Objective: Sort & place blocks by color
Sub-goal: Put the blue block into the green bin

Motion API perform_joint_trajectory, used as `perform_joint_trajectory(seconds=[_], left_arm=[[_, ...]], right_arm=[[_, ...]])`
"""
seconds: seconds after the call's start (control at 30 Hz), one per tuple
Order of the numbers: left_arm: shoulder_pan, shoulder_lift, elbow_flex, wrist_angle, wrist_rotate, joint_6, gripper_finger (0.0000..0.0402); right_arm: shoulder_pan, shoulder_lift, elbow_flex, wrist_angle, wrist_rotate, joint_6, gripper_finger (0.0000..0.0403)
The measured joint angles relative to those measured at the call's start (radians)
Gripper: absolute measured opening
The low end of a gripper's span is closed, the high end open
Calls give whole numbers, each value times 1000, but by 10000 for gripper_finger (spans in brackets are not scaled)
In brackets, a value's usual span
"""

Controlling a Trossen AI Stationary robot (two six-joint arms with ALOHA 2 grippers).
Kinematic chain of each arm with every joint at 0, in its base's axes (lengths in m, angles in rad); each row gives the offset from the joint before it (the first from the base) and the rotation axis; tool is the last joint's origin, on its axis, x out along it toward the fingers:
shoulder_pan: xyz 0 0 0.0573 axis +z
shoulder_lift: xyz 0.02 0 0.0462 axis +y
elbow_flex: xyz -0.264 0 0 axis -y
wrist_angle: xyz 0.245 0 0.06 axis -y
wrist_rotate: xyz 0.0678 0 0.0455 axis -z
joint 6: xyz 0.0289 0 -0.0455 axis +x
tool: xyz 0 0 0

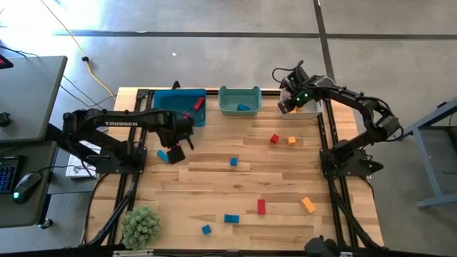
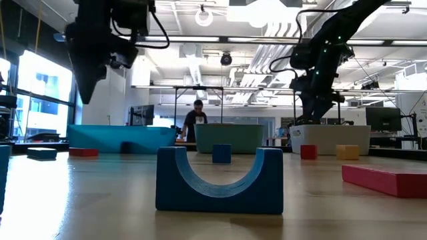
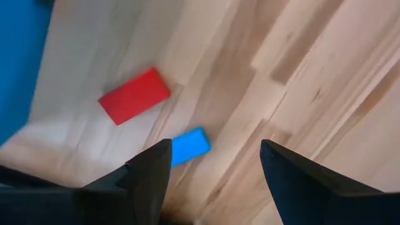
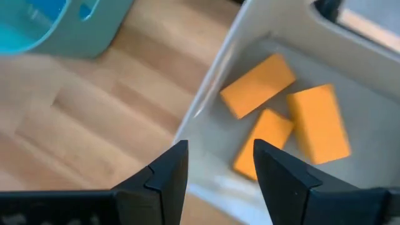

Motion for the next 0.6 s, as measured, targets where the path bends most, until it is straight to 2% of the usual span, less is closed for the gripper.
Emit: perform_joint_trajectory(seconds=[0.37,0.6], left_arm=[[-126,0,-12,-44,-147,330,232],[-130,1,-118,-61,-125,464,232]], right_arm=[[102,0,0,-40,-22,41,168],[127,-11,2,-30,-7,23,168]])
